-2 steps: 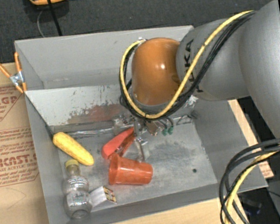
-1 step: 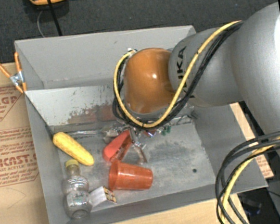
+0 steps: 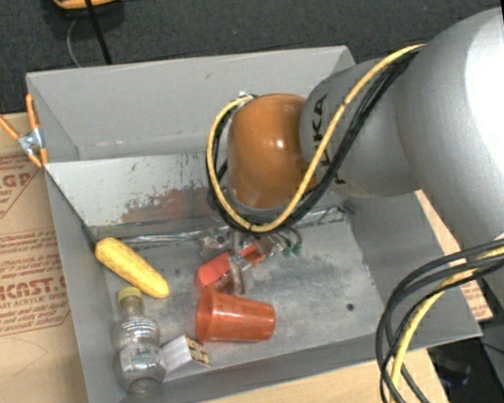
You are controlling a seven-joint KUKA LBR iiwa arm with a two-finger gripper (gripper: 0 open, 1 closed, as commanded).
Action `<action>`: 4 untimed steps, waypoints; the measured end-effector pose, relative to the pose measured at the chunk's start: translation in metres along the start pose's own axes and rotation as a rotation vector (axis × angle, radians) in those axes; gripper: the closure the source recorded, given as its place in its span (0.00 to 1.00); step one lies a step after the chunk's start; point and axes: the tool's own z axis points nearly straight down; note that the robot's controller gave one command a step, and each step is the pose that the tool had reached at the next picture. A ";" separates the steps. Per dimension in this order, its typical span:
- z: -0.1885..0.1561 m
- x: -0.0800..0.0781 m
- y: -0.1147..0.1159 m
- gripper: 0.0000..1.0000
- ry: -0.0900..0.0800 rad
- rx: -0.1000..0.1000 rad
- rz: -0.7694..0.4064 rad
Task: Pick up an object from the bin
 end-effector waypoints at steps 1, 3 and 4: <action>0.000 0.000 0.000 1.00 0.000 0.000 0.000; -0.016 0.003 0.001 1.00 0.009 -0.001 0.000; -0.034 0.002 0.001 1.00 0.009 -0.001 0.000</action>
Offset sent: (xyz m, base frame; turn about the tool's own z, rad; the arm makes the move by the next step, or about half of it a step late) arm 0.0000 0.0001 0.0515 0.0000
